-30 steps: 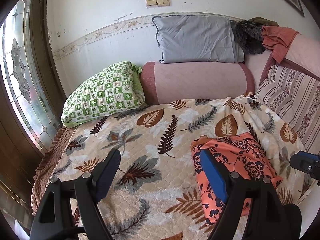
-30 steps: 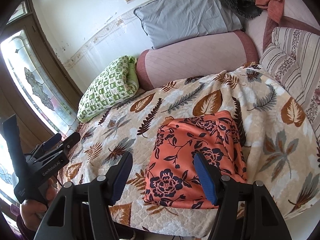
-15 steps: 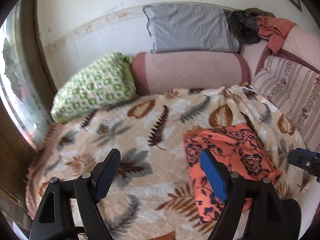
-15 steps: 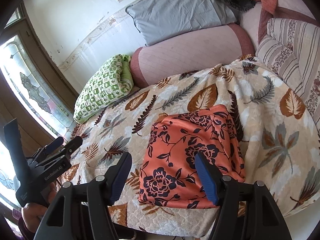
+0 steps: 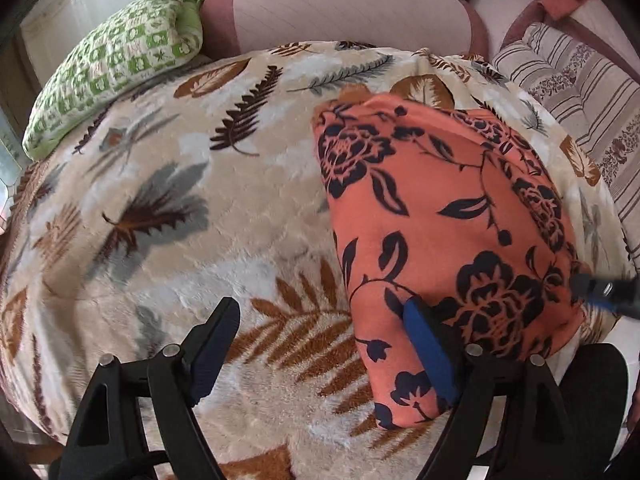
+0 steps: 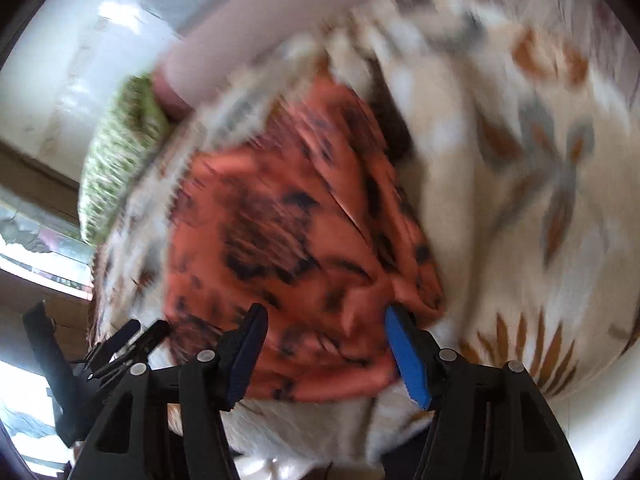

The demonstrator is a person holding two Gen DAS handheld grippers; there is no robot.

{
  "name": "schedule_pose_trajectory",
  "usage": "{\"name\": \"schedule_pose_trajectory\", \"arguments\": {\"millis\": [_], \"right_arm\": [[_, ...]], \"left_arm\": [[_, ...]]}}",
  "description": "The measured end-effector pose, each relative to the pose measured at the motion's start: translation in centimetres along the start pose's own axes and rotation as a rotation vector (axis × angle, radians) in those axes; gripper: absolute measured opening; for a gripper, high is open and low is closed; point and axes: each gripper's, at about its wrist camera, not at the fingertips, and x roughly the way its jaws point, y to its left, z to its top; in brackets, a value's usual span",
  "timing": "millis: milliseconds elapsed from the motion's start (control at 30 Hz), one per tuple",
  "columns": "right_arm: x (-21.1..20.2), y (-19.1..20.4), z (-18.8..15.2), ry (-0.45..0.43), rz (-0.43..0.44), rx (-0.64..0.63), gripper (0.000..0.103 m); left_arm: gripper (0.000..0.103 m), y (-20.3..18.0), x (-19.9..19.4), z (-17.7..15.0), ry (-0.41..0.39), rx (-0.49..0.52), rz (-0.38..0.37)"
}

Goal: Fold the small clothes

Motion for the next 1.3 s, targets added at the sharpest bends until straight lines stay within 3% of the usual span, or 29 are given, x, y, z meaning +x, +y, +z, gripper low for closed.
{"name": "schedule_pose_trajectory", "arguments": {"millis": [133,233,333,400,533,667,800,967,1300], "right_arm": [[0.2,-1.2,0.1,0.042,0.059,0.046,0.065],[-2.2,-1.6,1.4,-0.032,0.129,0.069,0.065],[-4.2,-1.8,2.9,-0.094,0.204,0.08,0.066],[-4.2,-1.6,3.9,-0.099,0.203,0.074,0.072],[-3.4,-2.6,5.7,-0.119,0.166,0.104,0.072],[-5.0,-3.8,7.0,-0.207,0.182,0.107,0.075],[-3.7,-4.8,8.4,-0.152,0.196,0.132,0.075],[-2.0,-4.3,8.3,-0.111,0.24,0.137,0.075],[-1.8,-3.2,8.3,-0.112,0.238,0.11,0.075]], "left_arm": [[0.085,0.8,-0.5,0.7,0.029,-0.016,-0.025],[0.085,1.3,-2.4,2.0,-0.048,-0.013,0.005],[0.086,2.0,-2.8,3.7,-0.071,-0.047,-0.037],[0.086,2.0,-1.8,4.9,-0.043,-0.059,-0.08],[0.086,1.6,0.6,6.1,0.036,-0.074,-0.124],[0.086,0.7,0.3,6.1,0.006,-0.053,-0.127],[0.086,-0.7,0.0,6.3,-0.04,0.011,-0.074],[0.086,-1.5,-0.4,6.7,-0.061,0.03,-0.063],[0.086,-2.6,-1.5,7.4,-0.095,0.062,-0.042]]}}
